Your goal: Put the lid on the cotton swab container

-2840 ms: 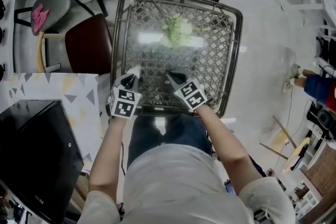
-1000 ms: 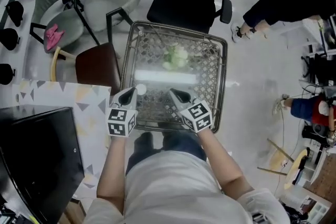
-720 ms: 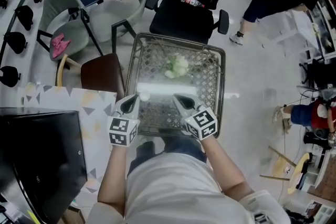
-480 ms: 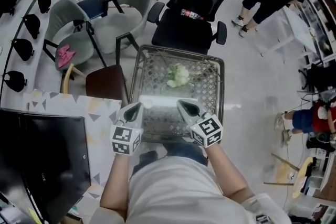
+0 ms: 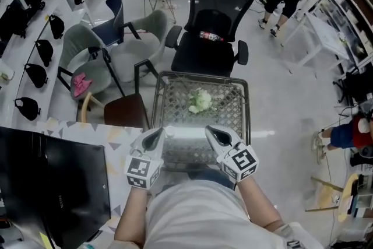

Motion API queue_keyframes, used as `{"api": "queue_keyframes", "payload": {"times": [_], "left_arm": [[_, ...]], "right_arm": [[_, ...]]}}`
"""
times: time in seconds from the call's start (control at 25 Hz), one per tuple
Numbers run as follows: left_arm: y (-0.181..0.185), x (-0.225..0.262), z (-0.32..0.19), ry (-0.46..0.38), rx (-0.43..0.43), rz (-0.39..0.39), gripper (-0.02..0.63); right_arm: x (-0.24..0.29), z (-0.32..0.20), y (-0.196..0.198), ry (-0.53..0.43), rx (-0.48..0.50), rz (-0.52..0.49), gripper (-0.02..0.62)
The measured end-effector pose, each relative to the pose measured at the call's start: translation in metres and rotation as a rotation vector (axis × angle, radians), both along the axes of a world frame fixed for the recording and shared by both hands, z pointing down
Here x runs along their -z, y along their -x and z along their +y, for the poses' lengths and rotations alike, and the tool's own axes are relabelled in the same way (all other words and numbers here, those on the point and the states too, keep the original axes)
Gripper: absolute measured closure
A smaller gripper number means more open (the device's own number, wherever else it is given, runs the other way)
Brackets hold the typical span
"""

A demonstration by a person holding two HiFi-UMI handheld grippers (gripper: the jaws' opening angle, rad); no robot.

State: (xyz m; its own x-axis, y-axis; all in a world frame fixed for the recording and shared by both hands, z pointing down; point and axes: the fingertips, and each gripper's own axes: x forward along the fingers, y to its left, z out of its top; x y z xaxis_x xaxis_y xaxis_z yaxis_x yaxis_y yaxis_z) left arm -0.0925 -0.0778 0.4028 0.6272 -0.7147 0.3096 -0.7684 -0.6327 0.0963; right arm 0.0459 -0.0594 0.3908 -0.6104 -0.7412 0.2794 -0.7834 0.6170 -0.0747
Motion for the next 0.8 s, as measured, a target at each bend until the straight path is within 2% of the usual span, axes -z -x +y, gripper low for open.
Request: {"api": "queue_keyframes", "payload": {"times": [0.4,0.8], "left_arm": [[-0.005,0.051,0.011,-0.111,-0.034,0.036,0.597],[-0.004,0.065,0.02,-0.149,-0.034,0.065,0.597]], "right_arm": [[0.052,0.015,-0.013,-0.116,-0.039,-0.012,0.592],[0.067,0.023,-0.019,-0.161,-0.048,-0.028,0.591]]}}
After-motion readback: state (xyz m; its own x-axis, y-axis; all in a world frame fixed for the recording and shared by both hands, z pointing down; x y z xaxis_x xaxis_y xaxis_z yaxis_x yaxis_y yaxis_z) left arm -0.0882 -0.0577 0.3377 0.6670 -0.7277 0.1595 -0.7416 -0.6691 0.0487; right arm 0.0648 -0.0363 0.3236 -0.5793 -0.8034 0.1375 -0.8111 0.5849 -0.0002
